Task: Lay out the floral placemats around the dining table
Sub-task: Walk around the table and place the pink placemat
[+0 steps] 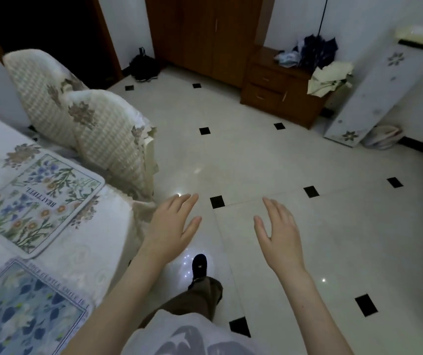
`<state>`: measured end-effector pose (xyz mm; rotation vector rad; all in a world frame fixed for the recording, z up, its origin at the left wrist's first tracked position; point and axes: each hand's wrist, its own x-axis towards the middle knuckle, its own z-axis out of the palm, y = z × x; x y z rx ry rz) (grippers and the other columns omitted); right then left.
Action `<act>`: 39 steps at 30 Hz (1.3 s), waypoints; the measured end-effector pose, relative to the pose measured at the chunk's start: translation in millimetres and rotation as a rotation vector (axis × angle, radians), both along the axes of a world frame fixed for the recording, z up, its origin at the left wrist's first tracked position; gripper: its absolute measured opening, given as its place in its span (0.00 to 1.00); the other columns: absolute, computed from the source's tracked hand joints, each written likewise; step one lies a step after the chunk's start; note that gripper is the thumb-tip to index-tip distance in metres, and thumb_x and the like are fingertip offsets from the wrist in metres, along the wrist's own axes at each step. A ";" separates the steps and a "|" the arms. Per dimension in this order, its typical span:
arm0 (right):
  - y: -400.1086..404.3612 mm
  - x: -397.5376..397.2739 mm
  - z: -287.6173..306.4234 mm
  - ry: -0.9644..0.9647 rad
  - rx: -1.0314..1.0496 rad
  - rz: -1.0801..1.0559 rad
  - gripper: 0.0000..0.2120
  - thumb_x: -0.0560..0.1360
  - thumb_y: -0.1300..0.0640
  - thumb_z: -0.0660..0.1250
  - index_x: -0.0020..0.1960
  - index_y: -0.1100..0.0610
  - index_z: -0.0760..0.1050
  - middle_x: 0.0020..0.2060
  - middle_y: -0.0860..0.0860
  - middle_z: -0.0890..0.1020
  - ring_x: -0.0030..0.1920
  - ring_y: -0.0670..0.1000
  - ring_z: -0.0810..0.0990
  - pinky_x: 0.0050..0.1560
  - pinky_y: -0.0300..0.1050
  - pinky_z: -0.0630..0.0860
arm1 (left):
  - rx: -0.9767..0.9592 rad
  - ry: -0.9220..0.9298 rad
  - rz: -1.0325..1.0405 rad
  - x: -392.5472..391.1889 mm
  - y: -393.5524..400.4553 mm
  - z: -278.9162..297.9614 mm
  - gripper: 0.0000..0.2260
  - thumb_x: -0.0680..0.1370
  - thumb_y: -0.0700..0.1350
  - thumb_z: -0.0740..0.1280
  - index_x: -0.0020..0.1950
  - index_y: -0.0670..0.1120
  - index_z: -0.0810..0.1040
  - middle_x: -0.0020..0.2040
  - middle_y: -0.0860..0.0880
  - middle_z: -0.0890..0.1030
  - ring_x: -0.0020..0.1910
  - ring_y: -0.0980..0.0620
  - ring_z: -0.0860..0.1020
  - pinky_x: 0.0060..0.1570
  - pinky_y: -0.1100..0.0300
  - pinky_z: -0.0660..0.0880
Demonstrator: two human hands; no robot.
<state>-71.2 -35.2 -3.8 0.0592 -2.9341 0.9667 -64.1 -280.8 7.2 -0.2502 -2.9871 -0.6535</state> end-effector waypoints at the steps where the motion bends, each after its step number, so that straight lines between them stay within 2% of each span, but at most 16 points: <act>1: 1.1 -17.2 -2.5 -0.007 0.000 0.003 0.24 0.79 0.47 0.56 0.74 0.51 0.60 0.72 0.52 0.66 0.74 0.52 0.60 0.73 0.54 0.59 | 0.003 -0.006 0.001 -16.0 1.1 -3.6 0.22 0.79 0.53 0.57 0.71 0.44 0.68 0.66 0.45 0.75 0.65 0.45 0.71 0.67 0.51 0.68; 7: -9.7 -156.5 -4.9 0.019 0.028 0.077 0.24 0.78 0.46 0.55 0.73 0.51 0.61 0.71 0.52 0.68 0.73 0.52 0.62 0.71 0.55 0.61 | 0.029 0.010 0.055 -134.8 -5.8 -17.9 0.25 0.79 0.56 0.52 0.71 0.45 0.67 0.67 0.46 0.74 0.66 0.45 0.70 0.67 0.49 0.67; 13: -39.4 -303.2 19.6 0.081 0.077 0.179 0.23 0.79 0.48 0.57 0.73 0.53 0.62 0.70 0.53 0.69 0.71 0.54 0.64 0.70 0.55 0.63 | 0.077 0.065 0.152 -268.4 -30.4 4.5 0.22 0.80 0.53 0.58 0.72 0.46 0.66 0.68 0.46 0.73 0.67 0.46 0.69 0.68 0.52 0.66; 17: -64.1 -388.7 36.3 0.121 0.084 0.252 0.23 0.79 0.48 0.57 0.72 0.53 0.62 0.70 0.52 0.70 0.71 0.53 0.64 0.71 0.55 0.63 | 0.088 0.091 0.204 -340.7 -45.9 25.5 0.25 0.78 0.57 0.52 0.71 0.46 0.67 0.68 0.47 0.73 0.67 0.47 0.69 0.67 0.53 0.66; 21: -86.5 -464.8 30.8 0.117 0.096 0.345 0.24 0.79 0.48 0.58 0.72 0.54 0.63 0.69 0.53 0.70 0.71 0.55 0.65 0.70 0.55 0.63 | 0.085 0.070 0.262 -404.5 -58.5 20.1 0.26 0.78 0.57 0.51 0.71 0.46 0.66 0.68 0.47 0.73 0.67 0.48 0.69 0.67 0.52 0.67; 26: -112.7 -576.0 3.8 0.061 0.140 0.497 0.25 0.79 0.47 0.57 0.73 0.53 0.62 0.70 0.53 0.69 0.71 0.54 0.65 0.71 0.54 0.62 | 0.036 -0.004 0.371 -487.0 -70.3 -8.8 0.26 0.79 0.58 0.50 0.72 0.46 0.66 0.68 0.47 0.72 0.67 0.48 0.69 0.68 0.52 0.66; 29: -130.7 -648.0 -1.9 0.053 0.144 0.616 0.25 0.79 0.46 0.57 0.73 0.53 0.61 0.71 0.53 0.69 0.71 0.54 0.65 0.71 0.53 0.61 | 0.026 -0.047 0.471 -540.0 -76.7 -16.0 0.23 0.80 0.56 0.54 0.72 0.46 0.64 0.70 0.48 0.71 0.69 0.47 0.67 0.69 0.50 0.65; 33: -164.3 -736.6 12.5 0.066 0.139 0.755 0.24 0.79 0.47 0.57 0.72 0.53 0.63 0.70 0.53 0.70 0.71 0.53 0.66 0.72 0.51 0.61 | 0.021 -0.047 0.617 -605.7 -87.7 -0.4 0.23 0.80 0.55 0.55 0.72 0.46 0.65 0.69 0.47 0.72 0.68 0.47 0.68 0.69 0.51 0.65; 36: -199.8 -788.9 26.6 0.085 0.110 0.856 0.24 0.78 0.47 0.58 0.72 0.53 0.63 0.69 0.53 0.71 0.70 0.54 0.66 0.70 0.53 0.63 | 0.002 -0.023 0.705 -643.5 -106.0 17.6 0.25 0.79 0.57 0.51 0.71 0.45 0.66 0.68 0.47 0.73 0.67 0.46 0.69 0.67 0.52 0.66; 39: -240.3 -828.7 35.5 0.092 0.072 0.951 0.24 0.79 0.47 0.57 0.72 0.54 0.63 0.70 0.53 0.70 0.71 0.54 0.65 0.71 0.54 0.62 | -0.025 -0.005 0.811 -671.0 -130.1 27.0 0.25 0.79 0.57 0.52 0.72 0.45 0.66 0.68 0.47 0.72 0.68 0.46 0.68 0.69 0.53 0.65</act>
